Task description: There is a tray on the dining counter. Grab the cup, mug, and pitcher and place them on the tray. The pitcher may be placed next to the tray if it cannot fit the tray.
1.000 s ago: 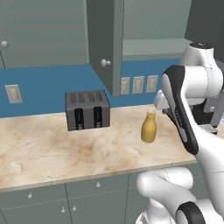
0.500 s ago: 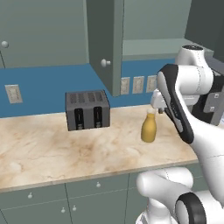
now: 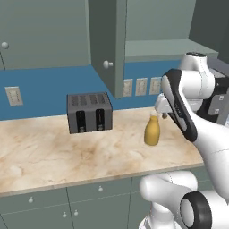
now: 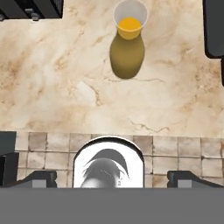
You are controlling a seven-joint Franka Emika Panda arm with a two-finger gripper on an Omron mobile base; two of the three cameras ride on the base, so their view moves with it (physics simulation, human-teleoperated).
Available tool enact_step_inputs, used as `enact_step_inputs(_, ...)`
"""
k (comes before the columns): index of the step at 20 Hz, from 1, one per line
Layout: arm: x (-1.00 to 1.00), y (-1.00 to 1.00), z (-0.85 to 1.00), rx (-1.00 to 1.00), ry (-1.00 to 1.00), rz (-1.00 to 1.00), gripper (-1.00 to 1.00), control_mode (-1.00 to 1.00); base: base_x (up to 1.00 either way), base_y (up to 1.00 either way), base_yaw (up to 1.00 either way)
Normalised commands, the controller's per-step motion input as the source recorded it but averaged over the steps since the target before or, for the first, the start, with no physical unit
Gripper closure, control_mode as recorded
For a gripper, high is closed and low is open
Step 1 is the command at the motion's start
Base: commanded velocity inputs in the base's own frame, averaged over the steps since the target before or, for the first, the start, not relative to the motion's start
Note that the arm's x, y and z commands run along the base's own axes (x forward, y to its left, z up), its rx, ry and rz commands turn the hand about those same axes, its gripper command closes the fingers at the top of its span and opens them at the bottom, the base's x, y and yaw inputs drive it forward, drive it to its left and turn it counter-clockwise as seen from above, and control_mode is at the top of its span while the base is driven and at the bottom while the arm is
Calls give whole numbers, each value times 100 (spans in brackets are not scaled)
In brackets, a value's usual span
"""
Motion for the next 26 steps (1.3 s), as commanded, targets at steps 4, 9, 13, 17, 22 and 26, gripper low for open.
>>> enact_step_inputs(4,16,-4,-33,0,0,0,-100,-100,0,0,0)
enact_step_inputs(9,26,0,-27,0,0,0,-100,-100,0,0,0)
enact_step_inputs(13,19,0,-10,-1,0,0,-100,-100,0,0,0)
enact_step_inputs(17,16,0,-12,-1,0,0,-100,-100,0,0,0)
enact_step_inputs(22,18,0,-15,-2,0,0,-100,-100,0,0,0)
enact_step_inputs(26,18,0,-4,0,0,0,-100,-100,0,0,0)
